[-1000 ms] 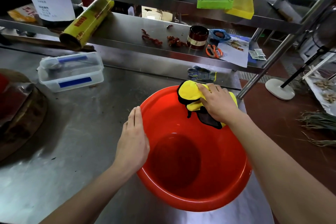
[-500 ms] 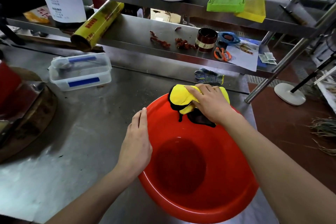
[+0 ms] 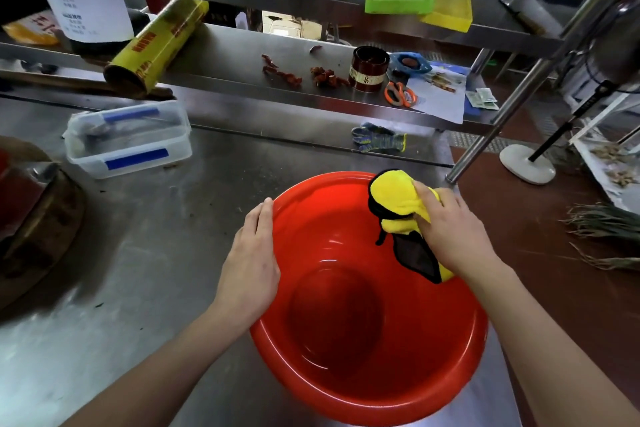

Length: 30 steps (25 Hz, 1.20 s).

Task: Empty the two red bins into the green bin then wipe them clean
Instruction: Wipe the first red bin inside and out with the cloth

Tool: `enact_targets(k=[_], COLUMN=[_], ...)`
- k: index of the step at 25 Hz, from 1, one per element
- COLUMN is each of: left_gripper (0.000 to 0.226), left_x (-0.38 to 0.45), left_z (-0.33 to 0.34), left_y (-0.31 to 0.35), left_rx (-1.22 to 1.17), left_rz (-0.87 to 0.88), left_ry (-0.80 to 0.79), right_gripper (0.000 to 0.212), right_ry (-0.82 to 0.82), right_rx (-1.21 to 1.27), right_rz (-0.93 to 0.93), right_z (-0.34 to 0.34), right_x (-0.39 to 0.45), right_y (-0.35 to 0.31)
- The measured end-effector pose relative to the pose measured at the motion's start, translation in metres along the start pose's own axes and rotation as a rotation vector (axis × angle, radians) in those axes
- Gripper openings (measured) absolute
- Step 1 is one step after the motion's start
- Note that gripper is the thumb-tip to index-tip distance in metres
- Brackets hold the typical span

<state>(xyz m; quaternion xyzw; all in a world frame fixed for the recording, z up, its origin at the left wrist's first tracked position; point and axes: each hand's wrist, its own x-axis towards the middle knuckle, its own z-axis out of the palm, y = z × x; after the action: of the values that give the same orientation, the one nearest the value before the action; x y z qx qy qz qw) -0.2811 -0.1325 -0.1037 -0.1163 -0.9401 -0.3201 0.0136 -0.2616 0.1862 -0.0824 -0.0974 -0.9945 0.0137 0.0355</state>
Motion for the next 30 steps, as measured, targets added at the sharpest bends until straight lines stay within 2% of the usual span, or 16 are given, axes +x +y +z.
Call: enact_targets(k=[6,10,16,19,22,26,30], left_gripper=[0.073,0.074,0.068,0.078,0.086,0.096,0.102], left_x=[0.004,0.021,0.051,0.039,0.007,-0.027,-0.03], left_z=[0.001,0.0,-0.013,-0.02,-0.022,-0.015,-0.005], left_y=[-0.001,-0.004,-0.005,-0.002,-0.002,0.0,0.004], left_rx=[0.01,-0.003,0.191,0.259,0.263,0.131,0.092], left_rz=[0.04,0.114,0.087,0.123,0.036,-0.072,-0.095], left_ry=[-0.011,-0.06,0.068,0.039,-0.039,-0.089,-0.05], right_gripper=[0.058,0.053,0.057,0.057,0.055,0.054,0.056], right_ry=[-0.077,-0.065,-0.013,-0.026,-0.035,-0.044,-0.058], right_rx=[0.136,0.119,0.089,0.069,0.065,0.096,0.135], right_rz=[0.253,0.384,0.556,0.632,0.691,0.715,0.738], right_z=[-0.007,-0.008,-0.005,-0.005,-0.003,-0.004,-0.007], right_x=[-0.052,-0.069,-0.09,-0.1,-0.109,-0.121,-0.125], right_y=[0.004,-0.003,-0.032,-0.043,-0.048,-0.052,-0.055])
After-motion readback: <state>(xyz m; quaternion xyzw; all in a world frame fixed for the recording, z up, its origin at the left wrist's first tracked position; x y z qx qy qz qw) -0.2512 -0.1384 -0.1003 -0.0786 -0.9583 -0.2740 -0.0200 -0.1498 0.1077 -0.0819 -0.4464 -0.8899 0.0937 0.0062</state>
